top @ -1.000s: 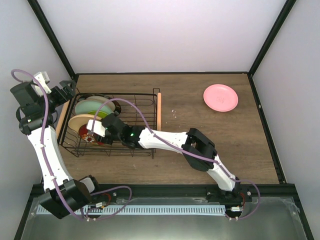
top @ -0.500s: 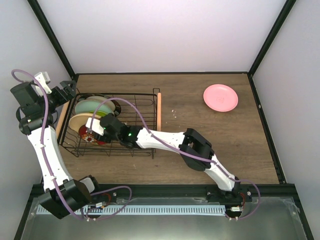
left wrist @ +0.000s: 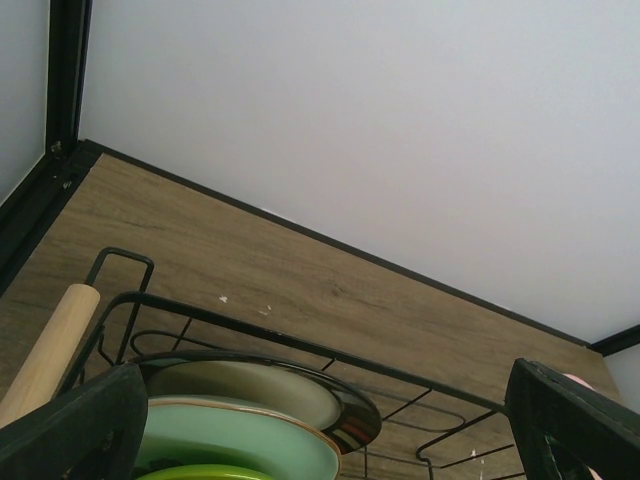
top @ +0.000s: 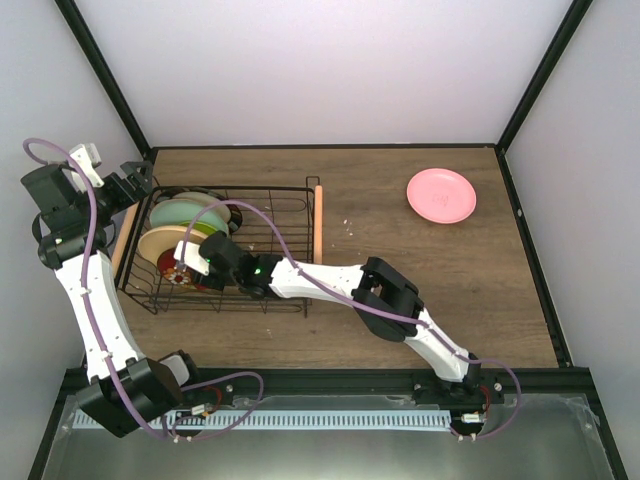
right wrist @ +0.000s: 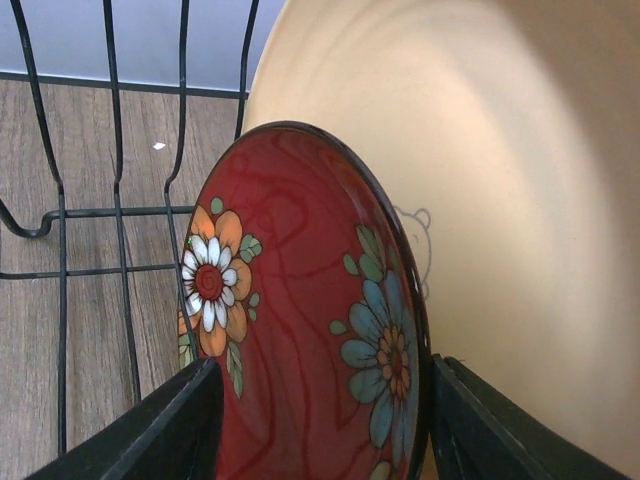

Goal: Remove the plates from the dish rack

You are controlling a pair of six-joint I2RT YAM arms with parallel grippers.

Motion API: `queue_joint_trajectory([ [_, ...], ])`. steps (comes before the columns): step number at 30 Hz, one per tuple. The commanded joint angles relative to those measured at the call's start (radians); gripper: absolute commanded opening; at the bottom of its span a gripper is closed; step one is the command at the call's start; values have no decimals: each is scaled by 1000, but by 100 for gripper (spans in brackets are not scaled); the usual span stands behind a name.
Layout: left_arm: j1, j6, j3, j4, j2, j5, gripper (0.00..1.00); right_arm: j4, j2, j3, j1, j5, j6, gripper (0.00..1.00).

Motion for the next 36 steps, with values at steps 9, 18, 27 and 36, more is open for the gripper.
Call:
queue_joint_trajectory([
  [9,-2,13,-7,14,25,21,100,-17,48,59,7,-17,13,54],
  [18,-2,-3,-9,27,30,29,100,-20,68,72,6,9,12,54],
  [27,-2,7,-13,26,22,30,100,-30,76,71,7,17,25,53],
  [36,-2,3,-12,29,18,34,100,-46,71,68,6,15,26,29],
])
